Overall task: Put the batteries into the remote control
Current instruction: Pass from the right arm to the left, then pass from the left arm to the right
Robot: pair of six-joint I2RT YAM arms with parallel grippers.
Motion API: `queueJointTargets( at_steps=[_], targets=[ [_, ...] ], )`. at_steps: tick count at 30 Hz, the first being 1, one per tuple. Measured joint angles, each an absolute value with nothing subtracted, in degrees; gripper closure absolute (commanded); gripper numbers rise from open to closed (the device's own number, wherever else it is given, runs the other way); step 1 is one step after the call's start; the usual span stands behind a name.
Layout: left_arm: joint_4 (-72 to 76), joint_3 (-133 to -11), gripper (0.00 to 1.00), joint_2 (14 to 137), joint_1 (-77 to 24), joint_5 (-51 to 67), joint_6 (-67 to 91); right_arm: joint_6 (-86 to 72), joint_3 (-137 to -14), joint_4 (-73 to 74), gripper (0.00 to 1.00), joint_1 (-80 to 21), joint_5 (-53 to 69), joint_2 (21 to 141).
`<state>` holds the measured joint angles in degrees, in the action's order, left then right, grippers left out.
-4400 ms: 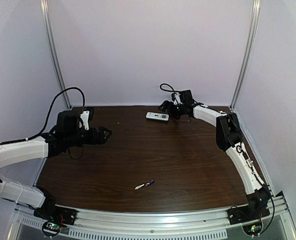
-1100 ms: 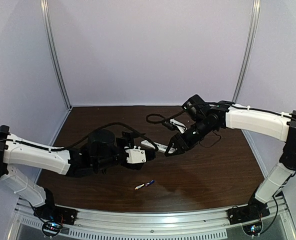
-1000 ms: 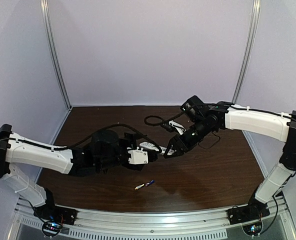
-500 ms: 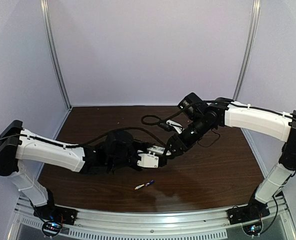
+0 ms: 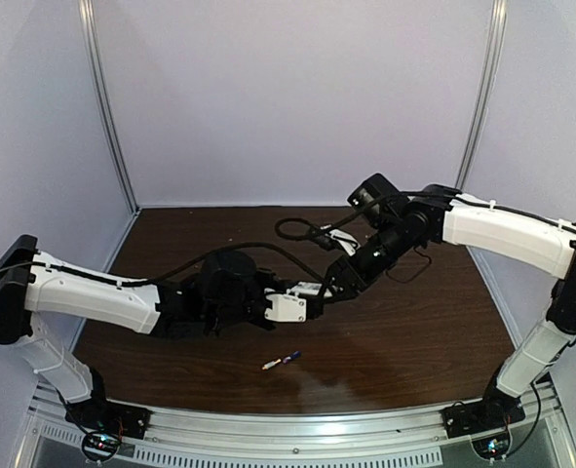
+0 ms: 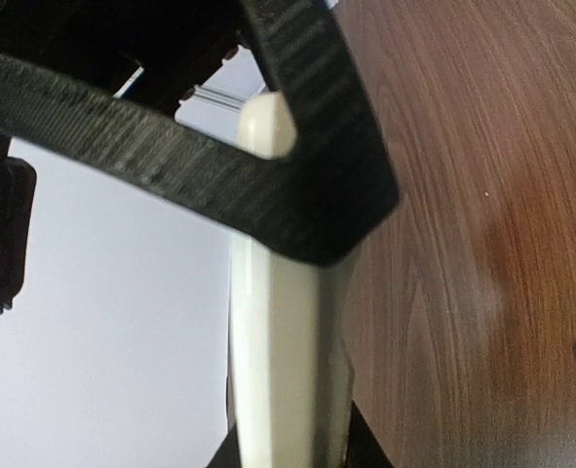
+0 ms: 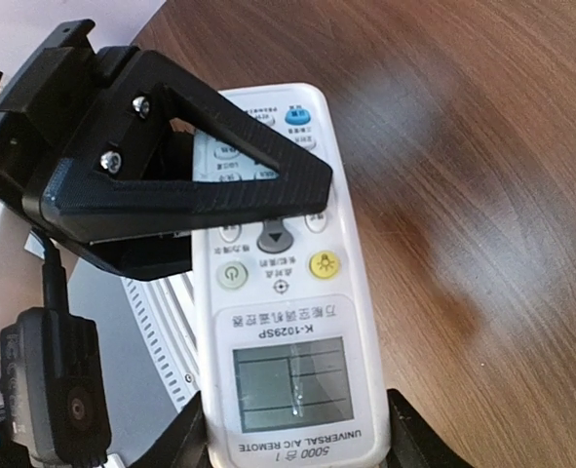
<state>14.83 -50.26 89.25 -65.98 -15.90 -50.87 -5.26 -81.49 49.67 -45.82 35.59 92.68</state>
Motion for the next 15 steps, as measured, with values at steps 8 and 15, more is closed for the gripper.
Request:
queueJointTargets(
  at_steps=[8, 15],
  targets=[
    [17.08, -50.26, 0.92, 84.62, -65.71, -13.5, -44.6, -6.66, -81.49, 45.04, 0.01, -44.93, 31.79, 84.01],
    [16.95, -48.71, 0.92, 80.36, -65.6, -7.11, -38.11, -8.36, -80.6, 33.26, 0.0, -42.35, 21.17, 70.67]
  ],
)
